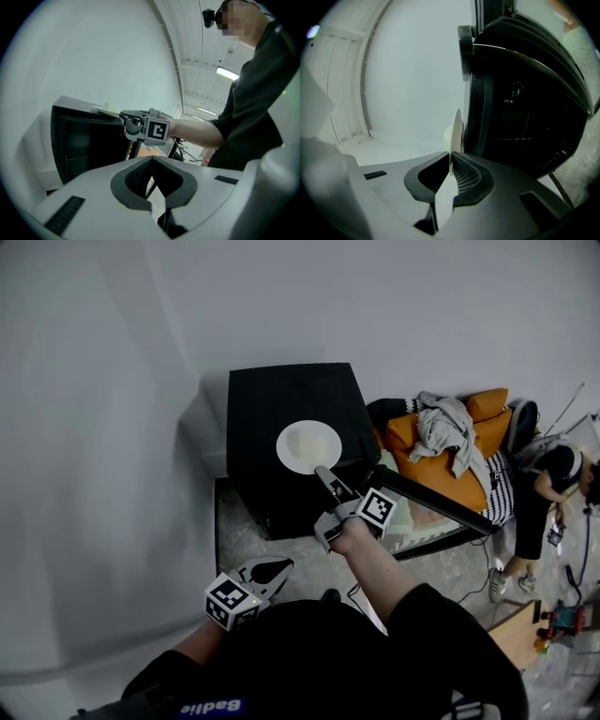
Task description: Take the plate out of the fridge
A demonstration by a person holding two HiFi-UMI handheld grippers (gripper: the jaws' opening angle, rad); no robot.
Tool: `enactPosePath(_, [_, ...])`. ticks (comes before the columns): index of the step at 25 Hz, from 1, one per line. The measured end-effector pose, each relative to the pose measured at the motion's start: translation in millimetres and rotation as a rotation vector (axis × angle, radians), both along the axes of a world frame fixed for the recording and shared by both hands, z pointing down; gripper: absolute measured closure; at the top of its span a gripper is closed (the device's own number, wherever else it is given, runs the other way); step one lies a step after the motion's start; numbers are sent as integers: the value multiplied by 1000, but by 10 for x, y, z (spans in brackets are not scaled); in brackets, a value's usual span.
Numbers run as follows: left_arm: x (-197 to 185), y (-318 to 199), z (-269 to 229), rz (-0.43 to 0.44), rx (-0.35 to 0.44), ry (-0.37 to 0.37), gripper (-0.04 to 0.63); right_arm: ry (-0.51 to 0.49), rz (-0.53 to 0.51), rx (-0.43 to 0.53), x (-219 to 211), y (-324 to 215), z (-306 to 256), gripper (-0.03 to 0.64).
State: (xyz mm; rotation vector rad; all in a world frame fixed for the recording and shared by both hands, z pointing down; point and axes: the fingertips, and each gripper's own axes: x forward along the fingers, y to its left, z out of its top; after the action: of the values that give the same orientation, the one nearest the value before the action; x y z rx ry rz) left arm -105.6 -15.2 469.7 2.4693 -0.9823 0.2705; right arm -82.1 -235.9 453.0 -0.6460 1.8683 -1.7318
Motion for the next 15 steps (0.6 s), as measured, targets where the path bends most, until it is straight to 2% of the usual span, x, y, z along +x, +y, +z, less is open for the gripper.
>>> enactPosePath(11, [13, 0, -19, 4, 2, -1, 598, -6, 14, -35, -60, -55, 91, 594])
enactPosePath(15, [32, 11, -27, 6, 5, -7, 598, -2, 15, -14, -62, -73, 74, 594])
